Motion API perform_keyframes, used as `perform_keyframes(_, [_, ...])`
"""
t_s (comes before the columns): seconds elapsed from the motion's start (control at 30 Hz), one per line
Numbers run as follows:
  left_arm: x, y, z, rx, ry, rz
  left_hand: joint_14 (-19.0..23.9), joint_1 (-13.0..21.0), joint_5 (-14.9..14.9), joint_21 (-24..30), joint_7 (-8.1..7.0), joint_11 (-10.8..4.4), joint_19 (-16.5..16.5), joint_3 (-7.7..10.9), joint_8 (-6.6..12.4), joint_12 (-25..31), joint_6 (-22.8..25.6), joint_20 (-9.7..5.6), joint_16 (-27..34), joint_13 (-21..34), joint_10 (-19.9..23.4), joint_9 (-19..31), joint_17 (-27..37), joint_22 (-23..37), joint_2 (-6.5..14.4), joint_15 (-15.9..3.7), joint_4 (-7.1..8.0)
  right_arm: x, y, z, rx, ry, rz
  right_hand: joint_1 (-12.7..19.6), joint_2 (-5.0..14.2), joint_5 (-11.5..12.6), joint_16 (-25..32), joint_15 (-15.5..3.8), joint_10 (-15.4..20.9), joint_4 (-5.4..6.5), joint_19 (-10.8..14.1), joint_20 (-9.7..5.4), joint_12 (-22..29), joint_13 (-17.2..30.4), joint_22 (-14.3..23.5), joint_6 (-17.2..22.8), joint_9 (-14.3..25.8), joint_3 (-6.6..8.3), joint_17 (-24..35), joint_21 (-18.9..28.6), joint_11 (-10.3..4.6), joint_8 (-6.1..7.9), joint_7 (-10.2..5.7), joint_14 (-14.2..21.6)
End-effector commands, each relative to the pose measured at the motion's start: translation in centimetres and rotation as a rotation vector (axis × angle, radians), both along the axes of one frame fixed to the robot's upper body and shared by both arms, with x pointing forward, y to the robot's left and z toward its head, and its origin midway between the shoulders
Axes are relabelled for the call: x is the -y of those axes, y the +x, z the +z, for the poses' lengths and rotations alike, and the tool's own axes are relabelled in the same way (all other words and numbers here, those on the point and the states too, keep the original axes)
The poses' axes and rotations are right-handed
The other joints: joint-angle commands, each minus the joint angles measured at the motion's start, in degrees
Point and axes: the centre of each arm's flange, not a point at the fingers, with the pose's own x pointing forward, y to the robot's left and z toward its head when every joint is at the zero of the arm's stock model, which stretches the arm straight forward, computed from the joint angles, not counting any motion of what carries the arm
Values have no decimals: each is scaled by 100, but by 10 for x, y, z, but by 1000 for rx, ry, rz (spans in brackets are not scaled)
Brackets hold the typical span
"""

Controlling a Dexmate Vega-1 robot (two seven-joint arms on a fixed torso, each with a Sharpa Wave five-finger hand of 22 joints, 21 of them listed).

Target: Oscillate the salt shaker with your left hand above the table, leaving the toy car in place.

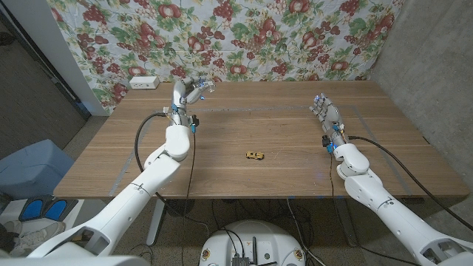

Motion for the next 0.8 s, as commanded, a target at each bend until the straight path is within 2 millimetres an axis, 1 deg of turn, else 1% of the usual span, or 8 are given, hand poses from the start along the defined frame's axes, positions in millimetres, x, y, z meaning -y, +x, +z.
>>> perform_keyframes(0.03, [0,1,9,-158,139,-28,1762,871,26,63,-40,-9,-442,398,-6,35,14,-917,39,14,59,16,20,8,897,-1808,332,-1,-4,-3,5,1,-3,-20,-20,8,62,3,55,-31,46,-11,24,-5,14,45,4,14,-6,21,5,17,-3,20])
perform_keyframes(0.23, [1,1,13,-209,195,-33,1766,871,27,86,-43,-27,-454,403,-7,36,13,-919,41,13,67,17,21,6,897,-1807,328,-1,-6,-4,6,3,-2,-24,-17,7,64,3,51,-32,45,-6,21,-5,14,47,4,13,-9,20,5,18,-4,22])
perform_keyframes(0.53, [4,3,19,-324,312,-37,1765,869,28,116,-31,-12,-463,408,-9,32,10,-916,42,12,61,18,21,5,895,-1808,326,-1,-9,-5,12,2,-2,-28,-13,7,67,1,50,-37,48,-10,20,-5,14,44,4,12,-15,20,10,16,-3,23])
perform_keyframes(0.6, [4,3,20,-347,325,-40,1764,870,28,120,-30,5,-466,410,-8,31,12,-916,41,12,59,19,21,4,894,-1808,325,-1,-9,-5,11,3,0,-28,-12,7,68,2,49,-39,51,-9,20,-5,14,46,4,12,-17,21,4,17,-5,24])
perform_keyframes(0.73, [5,4,21,-366,336,-35,1762,870,29,134,-29,-14,-473,413,-6,26,20,-915,41,12,48,19,21,3,891,-1808,322,-1,-9,-5,12,3,3,-30,-11,7,69,6,52,-40,53,-8,21,-5,14,45,4,11,-19,21,2,16,-1,23])
perform_keyframes(0.8, [5,4,21,-365,336,-33,1762,872,29,140,-23,8,-477,415,-5,29,21,-916,41,11,57,19,21,2,890,-1808,320,0,-8,-5,12,4,3,-31,-10,7,68,4,52,-41,54,-10,20,-5,14,44,4,10,-20,22,2,16,-3,20])
